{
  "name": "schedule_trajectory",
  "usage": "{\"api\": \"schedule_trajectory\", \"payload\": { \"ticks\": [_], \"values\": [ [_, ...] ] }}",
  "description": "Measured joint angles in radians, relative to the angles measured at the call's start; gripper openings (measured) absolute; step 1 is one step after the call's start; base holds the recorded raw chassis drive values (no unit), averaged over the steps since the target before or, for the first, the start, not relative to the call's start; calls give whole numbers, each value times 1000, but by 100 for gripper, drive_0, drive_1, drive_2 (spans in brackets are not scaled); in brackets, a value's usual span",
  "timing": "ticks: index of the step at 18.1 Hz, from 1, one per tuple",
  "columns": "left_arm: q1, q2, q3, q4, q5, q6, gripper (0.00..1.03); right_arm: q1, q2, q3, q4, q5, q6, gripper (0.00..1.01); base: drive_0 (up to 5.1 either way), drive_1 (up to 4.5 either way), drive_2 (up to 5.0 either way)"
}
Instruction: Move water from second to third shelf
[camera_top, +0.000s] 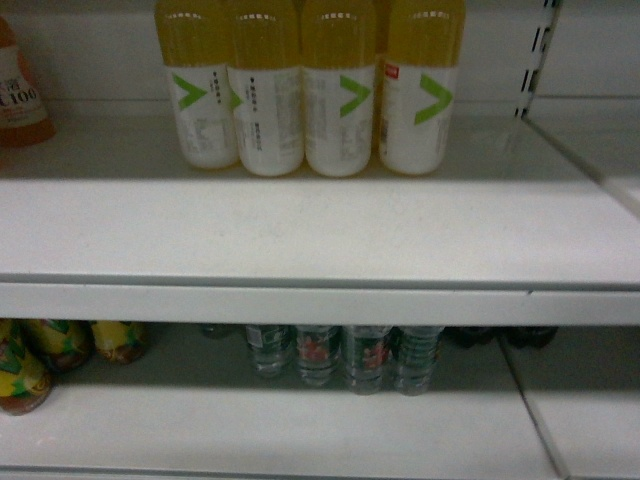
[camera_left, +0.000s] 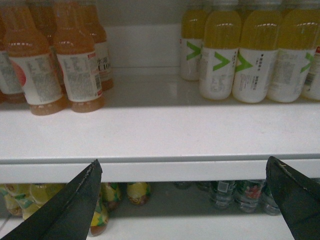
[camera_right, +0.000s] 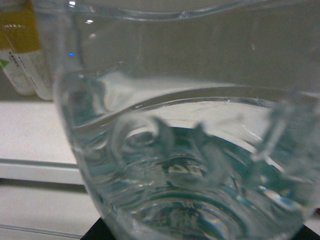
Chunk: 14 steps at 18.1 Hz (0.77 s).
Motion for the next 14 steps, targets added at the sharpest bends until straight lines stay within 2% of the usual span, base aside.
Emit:
{"api": "schedule_trajectory", "payload": {
  "ticks": [14],
  "values": [
    [0,0,0,1,-1,0,98,0,-1,6,0,0,0,41,0,0,0]
  ]
}}
